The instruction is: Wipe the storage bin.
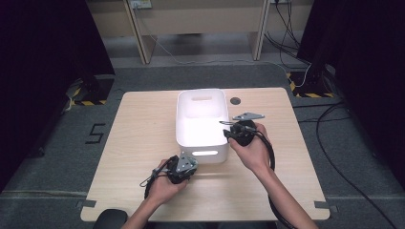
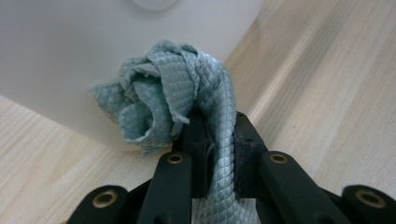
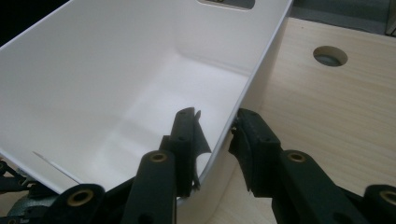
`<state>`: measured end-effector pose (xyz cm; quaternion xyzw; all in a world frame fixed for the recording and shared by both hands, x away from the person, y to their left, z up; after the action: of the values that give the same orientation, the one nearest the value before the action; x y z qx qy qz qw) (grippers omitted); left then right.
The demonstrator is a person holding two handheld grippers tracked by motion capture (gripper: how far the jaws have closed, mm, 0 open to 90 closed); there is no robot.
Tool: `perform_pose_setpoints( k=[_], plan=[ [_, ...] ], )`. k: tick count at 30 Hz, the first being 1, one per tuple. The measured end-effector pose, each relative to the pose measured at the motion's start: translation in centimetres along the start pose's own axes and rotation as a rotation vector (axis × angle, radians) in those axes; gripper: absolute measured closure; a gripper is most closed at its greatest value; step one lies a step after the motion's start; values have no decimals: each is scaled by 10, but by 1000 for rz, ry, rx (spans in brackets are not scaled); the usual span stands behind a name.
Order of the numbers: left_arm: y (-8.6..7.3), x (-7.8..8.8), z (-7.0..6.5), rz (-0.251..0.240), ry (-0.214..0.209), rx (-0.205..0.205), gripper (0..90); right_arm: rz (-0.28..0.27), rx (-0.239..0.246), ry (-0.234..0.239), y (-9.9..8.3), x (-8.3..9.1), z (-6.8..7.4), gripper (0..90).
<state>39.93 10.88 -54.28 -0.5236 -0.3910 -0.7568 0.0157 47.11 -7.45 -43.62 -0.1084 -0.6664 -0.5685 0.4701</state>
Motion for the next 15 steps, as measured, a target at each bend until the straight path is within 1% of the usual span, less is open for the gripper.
perform_pose_setpoints(
  k=[2, 3, 7, 8, 10, 11, 12, 15],
  plan=[
    [0, 0, 0, -3, -3, 7, 788, 0, 0, 1, 0, 0, 0, 694],
    [1, 1, -1, -16, 0, 12, 788, -2, 0, 1, 0, 0, 0, 694],
    [4, 4, -1, -32, -4, 14, 789, 1, -1, 0, 0, 0, 0, 693],
    [6, 7, 1, -55, 4, 22, 789, 1, -2, -1, 0, 0, 0, 692],
    [7, 10, 2, -70, 11, 30, 789, 0, -5, 1, 0, 0, 0, 685],
    [7, 10, 2, -70, 11, 30, 789, 0, -5, 1, 0, 0, 0, 685],
    [9, 14, 4, -80, 12, 41, 789, -6, -11, 5, 0, -1, 1, 682],
    [10, 17, 6, -81, 18, 44, 788, -8, -17, 4, 0, -1, 3, 680]
  ],
)
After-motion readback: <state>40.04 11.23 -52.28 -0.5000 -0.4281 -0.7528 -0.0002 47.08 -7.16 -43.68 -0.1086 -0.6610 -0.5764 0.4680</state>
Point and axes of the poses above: each handheld gripper's, and its own axes: x roughly backward along the jaws, y roughly out of its top, z roughly to its left, the point moved 7 cm from there along -x, roughly forward along the jaws, and after that the axes turned 10 degrees about z, right-handed, at the moved point
